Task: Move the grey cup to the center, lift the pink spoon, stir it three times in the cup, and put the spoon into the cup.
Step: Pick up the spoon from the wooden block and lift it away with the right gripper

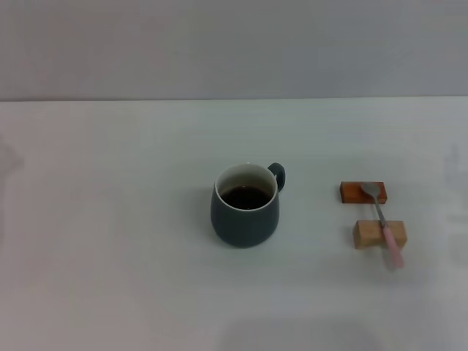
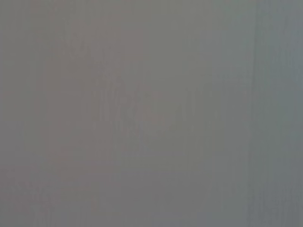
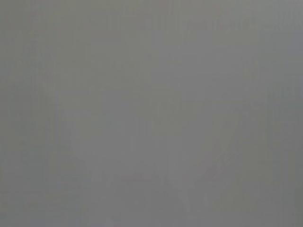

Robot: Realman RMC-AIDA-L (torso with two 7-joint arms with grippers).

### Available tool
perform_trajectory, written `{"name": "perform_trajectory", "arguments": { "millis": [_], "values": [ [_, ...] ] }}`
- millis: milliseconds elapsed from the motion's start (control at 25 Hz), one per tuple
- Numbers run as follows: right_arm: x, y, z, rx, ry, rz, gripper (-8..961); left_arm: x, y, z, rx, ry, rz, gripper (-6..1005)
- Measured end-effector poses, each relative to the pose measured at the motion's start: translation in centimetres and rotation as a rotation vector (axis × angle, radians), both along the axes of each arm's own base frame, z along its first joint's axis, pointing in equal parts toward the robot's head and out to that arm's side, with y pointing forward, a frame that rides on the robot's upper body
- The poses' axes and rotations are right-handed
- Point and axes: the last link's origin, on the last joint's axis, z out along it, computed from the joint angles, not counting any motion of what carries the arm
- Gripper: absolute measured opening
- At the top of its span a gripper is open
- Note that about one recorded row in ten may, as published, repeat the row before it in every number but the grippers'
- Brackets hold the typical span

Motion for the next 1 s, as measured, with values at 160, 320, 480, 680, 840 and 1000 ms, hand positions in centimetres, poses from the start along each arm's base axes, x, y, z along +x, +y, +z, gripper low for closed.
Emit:
{"name": "perform_trajectory", "arguments": {
  "millis": [160, 320, 480, 680, 840, 1000],
  "values": [
    [-2.4, -2.0, -3.1, -0.077, 0.03, 0.014, 473, 0.6, 0.7, -0.5, -0.017, 0.044, 0.002, -2],
    [-3.5, -3.1, -4.5, -0.101, 0.011, -0.014, 473, 0.8, 1.0, -0.7, -0.027, 0.058, 0.003, -2],
    [-4.1, -4.2, -5.7, -0.133, 0.035, -0.043, 473, 0.8, 1.3, -0.7, -0.033, 0.062, 0.005, -2],
    [-4.9, -5.9, -6.7, -0.175, 0.045, -0.088, 473, 0.8, 1.6, -0.4, -0.032, 0.063, 0.011, -2],
    [-5.2, -7.5, -8.3, -0.268, 0.048, -0.112, 473, 0.7, 1.7, -0.1, -0.028, 0.063, 0.016, -2],
    [-5.3, -8.2, -9.2, -0.31, 0.06, -0.117, 473, 0.5, 1.7, 0.2, -0.016, 0.068, 0.023, -2]
  ]
}}
